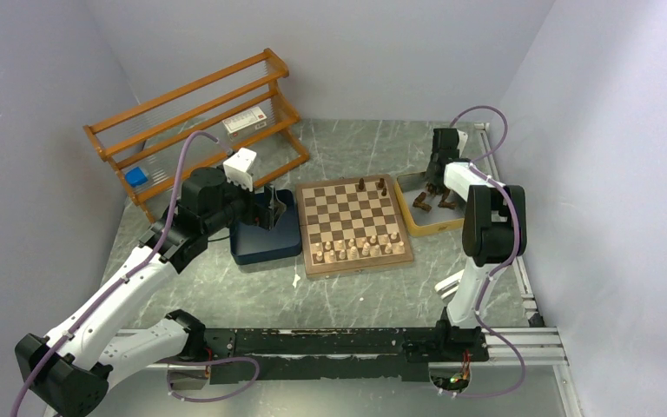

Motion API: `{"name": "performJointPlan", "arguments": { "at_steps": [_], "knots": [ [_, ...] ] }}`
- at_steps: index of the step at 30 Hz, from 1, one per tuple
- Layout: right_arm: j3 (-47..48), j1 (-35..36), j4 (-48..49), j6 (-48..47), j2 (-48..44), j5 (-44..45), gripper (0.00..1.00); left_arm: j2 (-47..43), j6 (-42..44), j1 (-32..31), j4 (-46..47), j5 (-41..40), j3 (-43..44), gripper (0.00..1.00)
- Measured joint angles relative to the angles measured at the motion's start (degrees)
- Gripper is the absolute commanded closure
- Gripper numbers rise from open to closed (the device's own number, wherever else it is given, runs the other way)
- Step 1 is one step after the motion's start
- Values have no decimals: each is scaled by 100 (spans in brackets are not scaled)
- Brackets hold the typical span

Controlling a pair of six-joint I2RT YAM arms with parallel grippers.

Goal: Set up the chess pieces on the board
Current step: Pick up the chess piece from the storage box.

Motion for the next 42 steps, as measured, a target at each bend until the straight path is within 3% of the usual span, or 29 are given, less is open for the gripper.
{"name": "performJointPlan", "arguments": {
  "at_steps": [8,31,42],
  "knots": [
    [0,0,-31,0,20,0,84,13,0,0,0,2,0,2],
    [83,13,-682,168,-595,76,88,31,0,0,0,2,0,2],
    [238,455,-1049,284,-1137,-262,88,31,0,0,0,2,0,2]
  ]
}}
